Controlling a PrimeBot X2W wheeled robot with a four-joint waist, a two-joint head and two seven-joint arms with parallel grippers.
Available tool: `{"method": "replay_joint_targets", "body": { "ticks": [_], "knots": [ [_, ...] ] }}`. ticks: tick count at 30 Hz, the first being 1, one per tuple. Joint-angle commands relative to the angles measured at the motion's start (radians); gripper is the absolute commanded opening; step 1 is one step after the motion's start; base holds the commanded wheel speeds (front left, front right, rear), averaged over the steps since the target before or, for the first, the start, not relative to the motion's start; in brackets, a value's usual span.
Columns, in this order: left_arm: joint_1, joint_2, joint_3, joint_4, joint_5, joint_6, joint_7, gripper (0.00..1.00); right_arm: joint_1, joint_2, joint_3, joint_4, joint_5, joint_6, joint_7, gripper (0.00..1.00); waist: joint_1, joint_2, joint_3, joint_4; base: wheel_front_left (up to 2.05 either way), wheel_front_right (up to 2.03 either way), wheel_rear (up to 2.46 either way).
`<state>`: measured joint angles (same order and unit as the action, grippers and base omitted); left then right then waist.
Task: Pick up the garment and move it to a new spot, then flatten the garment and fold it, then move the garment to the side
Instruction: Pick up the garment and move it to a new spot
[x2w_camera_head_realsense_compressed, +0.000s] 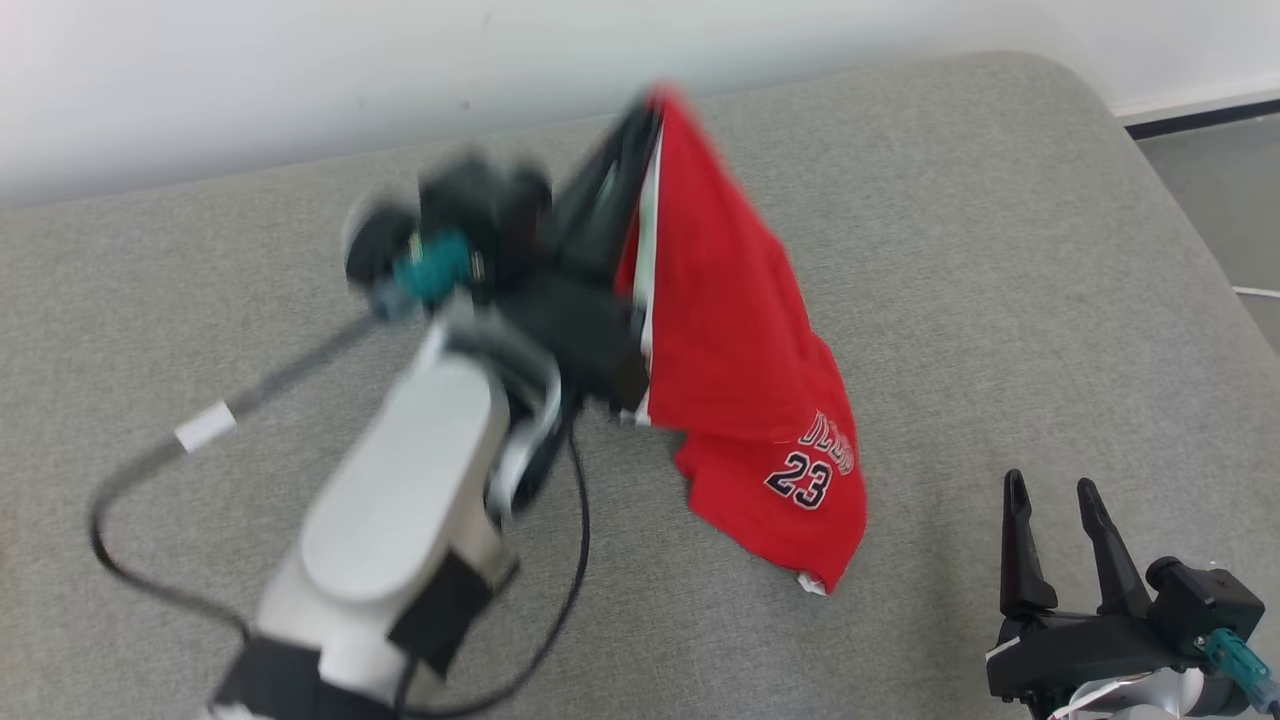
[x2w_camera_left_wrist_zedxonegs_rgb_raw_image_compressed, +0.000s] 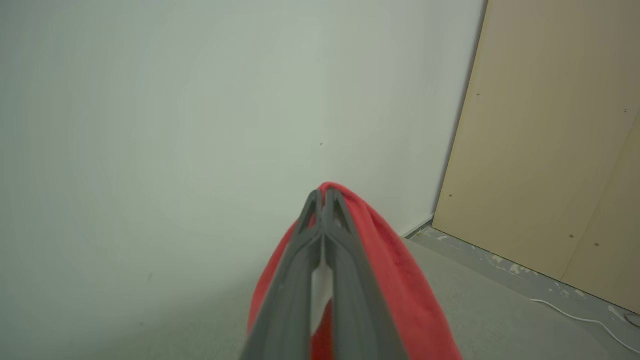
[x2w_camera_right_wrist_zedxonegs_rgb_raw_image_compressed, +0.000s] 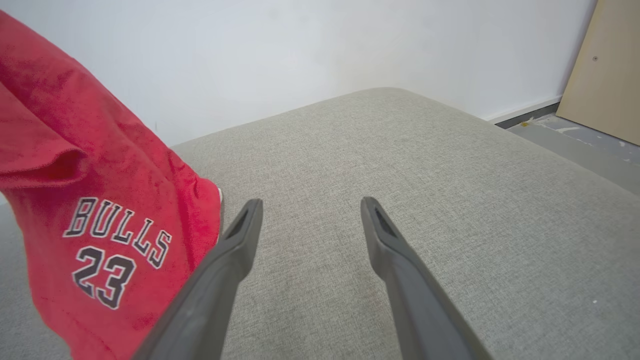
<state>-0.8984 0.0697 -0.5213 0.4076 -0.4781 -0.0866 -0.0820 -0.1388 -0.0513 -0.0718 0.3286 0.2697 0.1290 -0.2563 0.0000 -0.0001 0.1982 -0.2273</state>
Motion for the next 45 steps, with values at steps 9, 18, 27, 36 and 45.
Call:
{"method": "replay_joint_targets", "body": {
  "ticks": [9, 18, 27, 36, 45],
  "knots": [
    [0.295, -0.005, -0.041, 0.193, -0.053, 0.017, -0.09, 0.0, -0.013, 0.001, -0.003, -0.009, -0.028, 0.003, 0.001, 1.0, 0.0, 0.0001, 0.004, 0.051, 0.0, 0.0, 0.0],
    [0.292, -0.015, -0.057, 0.189, -0.066, 0.0, -0.169, 1.0, 0.027, 0.001, -0.022, -0.029, -0.051, 0.003, 0.025, 1.0, 0.0, 0.0001, -0.057, 0.128, 0.0, 0.0, 0.0],
    [0.367, 0.036, 0.025, 0.04, -0.023, 0.037, -0.185, 1.0, 0.083, 0.001, -0.045, -0.074, -0.06, 0.003, 0.052, 1.0, 0.0, 0.0001, -0.139, 0.22, 0.0, 0.0, 0.0],
    [0.526, 0.12, 0.168, -0.109, 0.074, 0.074, -0.184, 1.0, 0.126, 0.001, -0.035, -0.149, -0.063, 0.003, 0.086, 1.0, 0.0, 0.0001, -0.192, 0.283, 0.0, 0.0, 0.0],
    [0.73, 0.169, 0.329, -0.217, 0.131, 0.098, -0.184, 1.0, 0.153, 0.0, -0.01, -0.193, -0.07, 0.003, 0.107, 1.0, 0.0, 0.0001, -0.216, 0.258, 0.0, 0.0, 0.0]
  ]
}}
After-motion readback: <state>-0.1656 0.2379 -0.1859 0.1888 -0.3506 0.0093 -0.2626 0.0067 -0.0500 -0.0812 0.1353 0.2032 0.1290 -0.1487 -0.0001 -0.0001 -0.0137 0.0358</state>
